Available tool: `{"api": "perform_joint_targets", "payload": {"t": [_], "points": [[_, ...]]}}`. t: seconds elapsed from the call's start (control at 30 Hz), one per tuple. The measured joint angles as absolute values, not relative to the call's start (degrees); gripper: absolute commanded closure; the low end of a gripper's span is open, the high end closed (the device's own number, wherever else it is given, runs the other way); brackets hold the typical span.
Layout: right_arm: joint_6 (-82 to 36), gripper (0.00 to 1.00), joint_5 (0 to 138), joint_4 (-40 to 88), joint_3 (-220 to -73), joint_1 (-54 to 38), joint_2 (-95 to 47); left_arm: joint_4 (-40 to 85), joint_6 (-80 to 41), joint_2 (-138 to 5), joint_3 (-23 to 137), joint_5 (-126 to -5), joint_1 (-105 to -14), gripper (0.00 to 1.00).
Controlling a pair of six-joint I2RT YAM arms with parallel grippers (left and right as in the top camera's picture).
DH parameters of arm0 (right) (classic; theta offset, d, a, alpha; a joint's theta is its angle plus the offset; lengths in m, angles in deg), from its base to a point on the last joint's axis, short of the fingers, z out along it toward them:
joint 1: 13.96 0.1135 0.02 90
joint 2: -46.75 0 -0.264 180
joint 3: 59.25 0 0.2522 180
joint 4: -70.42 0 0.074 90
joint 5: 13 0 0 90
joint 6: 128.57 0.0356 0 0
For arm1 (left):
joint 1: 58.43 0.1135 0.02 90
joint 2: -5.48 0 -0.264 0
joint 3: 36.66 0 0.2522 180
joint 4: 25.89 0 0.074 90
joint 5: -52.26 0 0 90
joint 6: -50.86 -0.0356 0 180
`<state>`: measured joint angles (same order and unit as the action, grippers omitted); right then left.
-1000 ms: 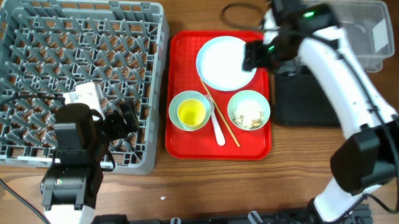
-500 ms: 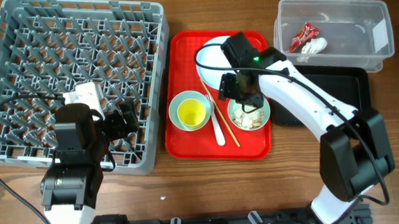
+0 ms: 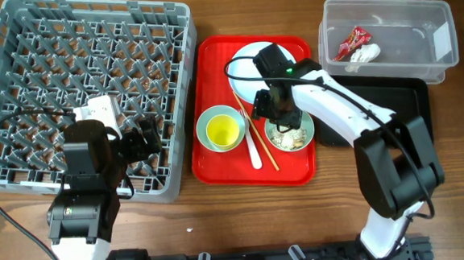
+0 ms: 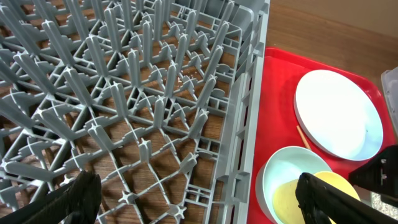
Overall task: Sort waste into correct bins and load items into the dishwasher rack
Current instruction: 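Grasp the rim of the green rice bowl with the right gripper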
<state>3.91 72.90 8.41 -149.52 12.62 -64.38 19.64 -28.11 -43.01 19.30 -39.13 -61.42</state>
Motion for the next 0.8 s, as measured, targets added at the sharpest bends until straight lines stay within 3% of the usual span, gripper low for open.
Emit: {"api": "perform_joint_targets", "payload": {"t": [0.33, 0.73, 0.8], "points": [[4.72, 0.50, 72.53, 9.79, -149.52, 14.11, -65.54, 19.64, -28.13, -43.01, 19.30, -39.10, -61.42, 0.00], [5.00, 0.84, 72.57, 10.03, -149.52, 15.36, -65.67, 19.64, -28.11, -43.01, 19.30, -39.10, -61.42, 0.00], [4.98, 0.85, 72.57, 10.03, -149.52, 15.36, -65.67, 19.64, -28.11, -43.01, 19.30, -39.13, -61.42, 0.00]]}}
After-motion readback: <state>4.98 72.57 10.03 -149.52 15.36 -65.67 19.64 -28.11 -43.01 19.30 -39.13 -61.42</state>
